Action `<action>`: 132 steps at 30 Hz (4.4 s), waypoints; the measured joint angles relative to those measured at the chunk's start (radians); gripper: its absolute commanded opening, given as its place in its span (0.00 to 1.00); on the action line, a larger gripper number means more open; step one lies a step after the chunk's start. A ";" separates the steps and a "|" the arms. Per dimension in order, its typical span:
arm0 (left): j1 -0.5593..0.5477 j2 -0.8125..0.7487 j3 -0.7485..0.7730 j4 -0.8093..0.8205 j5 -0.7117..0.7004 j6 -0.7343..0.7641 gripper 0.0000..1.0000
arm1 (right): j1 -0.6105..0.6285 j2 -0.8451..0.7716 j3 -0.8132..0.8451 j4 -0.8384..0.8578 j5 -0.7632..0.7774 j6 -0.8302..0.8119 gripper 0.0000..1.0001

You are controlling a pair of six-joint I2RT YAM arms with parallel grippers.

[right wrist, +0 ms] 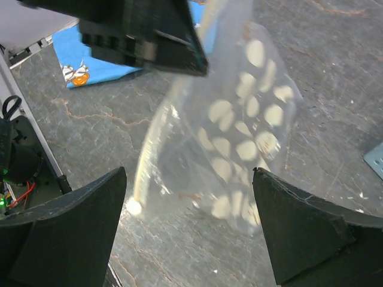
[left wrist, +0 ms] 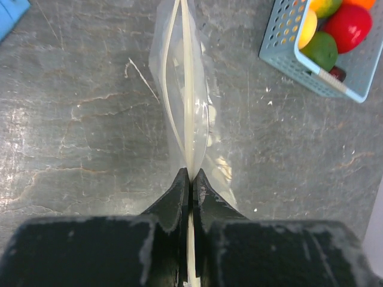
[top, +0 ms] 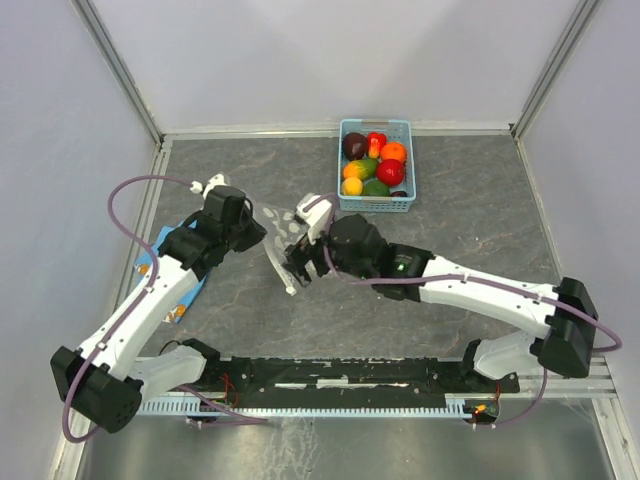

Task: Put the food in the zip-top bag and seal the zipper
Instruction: Pick up the zipper food storage bag at the center of the board, then open the zipper of the food storage bag.

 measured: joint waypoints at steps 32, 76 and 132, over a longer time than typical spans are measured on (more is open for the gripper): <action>-0.084 0.074 0.002 0.022 0.024 -0.056 0.15 | 0.089 0.155 -0.128 0.251 0.207 0.085 0.03; 0.014 -0.110 -0.221 0.232 0.095 -0.181 0.54 | -0.031 -0.051 -0.342 0.345 0.025 0.320 0.02; -0.318 0.243 0.226 -0.075 -0.130 -0.012 0.03 | -0.051 -0.065 0.006 -0.064 0.248 0.390 0.76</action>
